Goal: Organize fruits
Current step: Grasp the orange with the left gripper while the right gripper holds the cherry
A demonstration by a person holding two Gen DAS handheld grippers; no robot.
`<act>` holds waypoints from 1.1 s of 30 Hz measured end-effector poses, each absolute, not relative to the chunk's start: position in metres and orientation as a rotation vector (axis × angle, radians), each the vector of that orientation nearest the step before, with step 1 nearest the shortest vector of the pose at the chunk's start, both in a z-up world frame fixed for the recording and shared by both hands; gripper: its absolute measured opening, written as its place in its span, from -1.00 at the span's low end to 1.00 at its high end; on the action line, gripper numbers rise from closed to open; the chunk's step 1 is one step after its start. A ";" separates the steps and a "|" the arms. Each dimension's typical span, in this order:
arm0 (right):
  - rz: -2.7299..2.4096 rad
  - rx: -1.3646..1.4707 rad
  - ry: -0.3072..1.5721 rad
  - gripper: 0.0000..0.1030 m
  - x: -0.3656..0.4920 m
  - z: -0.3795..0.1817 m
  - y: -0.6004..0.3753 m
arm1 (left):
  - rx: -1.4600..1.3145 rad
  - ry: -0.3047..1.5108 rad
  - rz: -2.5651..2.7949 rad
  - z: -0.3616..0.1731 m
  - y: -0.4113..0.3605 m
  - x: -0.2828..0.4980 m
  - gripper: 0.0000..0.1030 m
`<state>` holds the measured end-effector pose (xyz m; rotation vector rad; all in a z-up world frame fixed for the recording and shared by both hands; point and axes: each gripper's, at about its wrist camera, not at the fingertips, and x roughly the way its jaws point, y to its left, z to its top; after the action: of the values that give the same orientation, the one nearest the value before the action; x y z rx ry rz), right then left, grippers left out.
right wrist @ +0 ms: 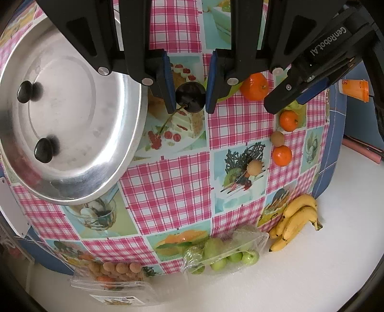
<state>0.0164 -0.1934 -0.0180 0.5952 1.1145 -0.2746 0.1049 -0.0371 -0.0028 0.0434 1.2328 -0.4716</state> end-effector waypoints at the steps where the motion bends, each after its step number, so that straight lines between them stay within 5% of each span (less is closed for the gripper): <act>1: -0.274 0.596 1.114 -0.49 0.016 -0.018 -0.194 | 0.039 1.236 -0.479 -0.003 -0.038 0.104 0.46; 9: -0.275 0.592 1.113 -0.49 0.013 -0.016 -0.193 | -0.001 1.319 -0.502 -0.021 -0.041 0.104 -0.12; 33: -0.262 0.595 1.098 -0.50 0.013 -0.010 -0.194 | -0.009 1.321 -0.472 -0.025 -0.037 0.105 -0.22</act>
<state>0.0132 -0.1938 -0.0099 0.5949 1.0983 -0.2624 0.1048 -0.0372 -0.0251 -0.0085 1.3215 -0.4721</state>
